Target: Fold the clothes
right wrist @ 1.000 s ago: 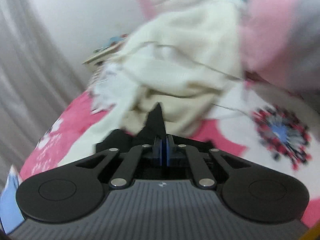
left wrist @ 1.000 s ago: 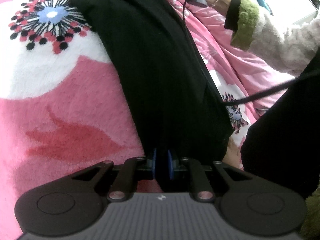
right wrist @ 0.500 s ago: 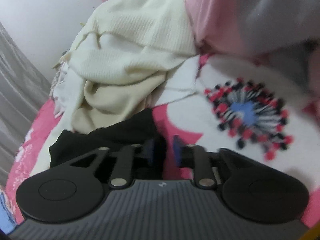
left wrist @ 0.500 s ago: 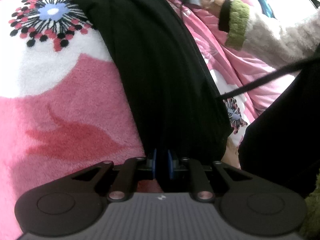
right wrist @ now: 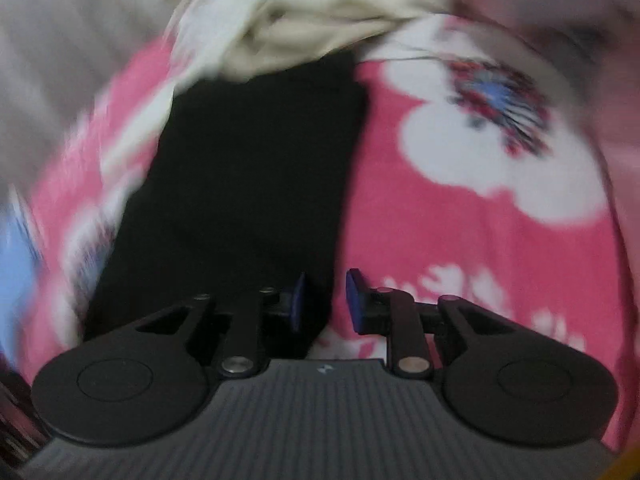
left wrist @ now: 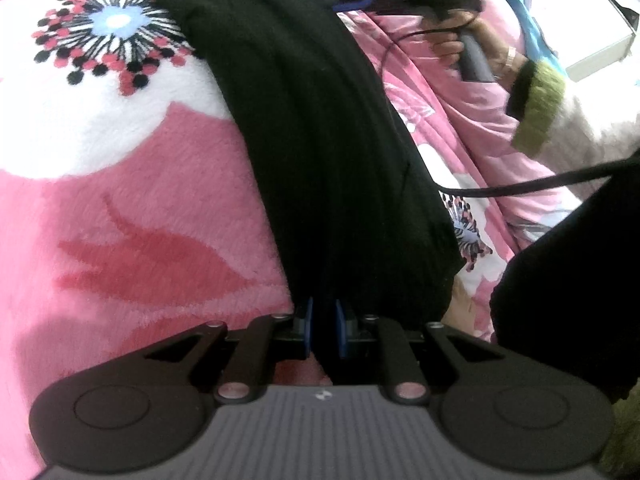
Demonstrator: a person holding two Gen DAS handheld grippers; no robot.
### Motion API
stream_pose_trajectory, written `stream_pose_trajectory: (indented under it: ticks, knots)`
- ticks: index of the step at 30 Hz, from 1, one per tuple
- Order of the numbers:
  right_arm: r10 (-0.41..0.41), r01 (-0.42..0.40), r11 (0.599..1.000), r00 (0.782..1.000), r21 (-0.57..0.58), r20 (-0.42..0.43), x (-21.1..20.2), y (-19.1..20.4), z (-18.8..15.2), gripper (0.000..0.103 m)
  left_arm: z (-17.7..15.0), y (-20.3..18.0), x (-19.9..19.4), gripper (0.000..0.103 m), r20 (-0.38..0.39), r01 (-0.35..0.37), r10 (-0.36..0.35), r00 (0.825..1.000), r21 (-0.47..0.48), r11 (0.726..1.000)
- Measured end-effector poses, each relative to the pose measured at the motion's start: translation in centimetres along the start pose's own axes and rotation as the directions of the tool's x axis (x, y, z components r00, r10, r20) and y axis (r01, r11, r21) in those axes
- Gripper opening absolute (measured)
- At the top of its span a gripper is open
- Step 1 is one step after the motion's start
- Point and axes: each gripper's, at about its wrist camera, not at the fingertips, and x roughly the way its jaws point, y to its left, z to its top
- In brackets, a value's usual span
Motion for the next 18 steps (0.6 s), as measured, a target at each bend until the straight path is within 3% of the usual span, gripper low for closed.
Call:
stream_pose_trajectory:
  ticks: [3,7,10,14,18]
  knots:
    - [-0.034,0.04,0.997,0.996,-0.065,0.086,-4.1,1.2,0.2,0.021,-0.5,0.1,-0.7,0.015,-0.003,0.001,-0.001,1.0,-0.014,1.0]
    - [-0.013,0.026,0.989,0.995,-0.142,0.095,-7.4,3.7,1.0,0.022,-1.1,1.7,-3.5,0.019,0.013,-0.014,0.015,1.0,-0.076,0.997]
    - [0.007,0.016,0.982,0.992,-0.186,0.122,-8.3,6.1,2.6,0.028,0.2,3.5,-6.3,0.02,0.082,-0.058,0.067,0.994,-0.111,0.992]
    - [0.061,-0.04,0.983,0.992,-0.179,0.11,-5.4,9.6,5.9,0.039,5.2,5.6,-8.6,0.028,0.212,-0.104,0.131,0.969,-0.133,0.986]
    - [0.033,-0.026,0.989,0.998,-0.148,0.047,-0.3,12.8,8.0,0.043,10.9,6.7,-6.7,0.033,0.282,-0.173,0.205,0.937,-0.135,0.976]
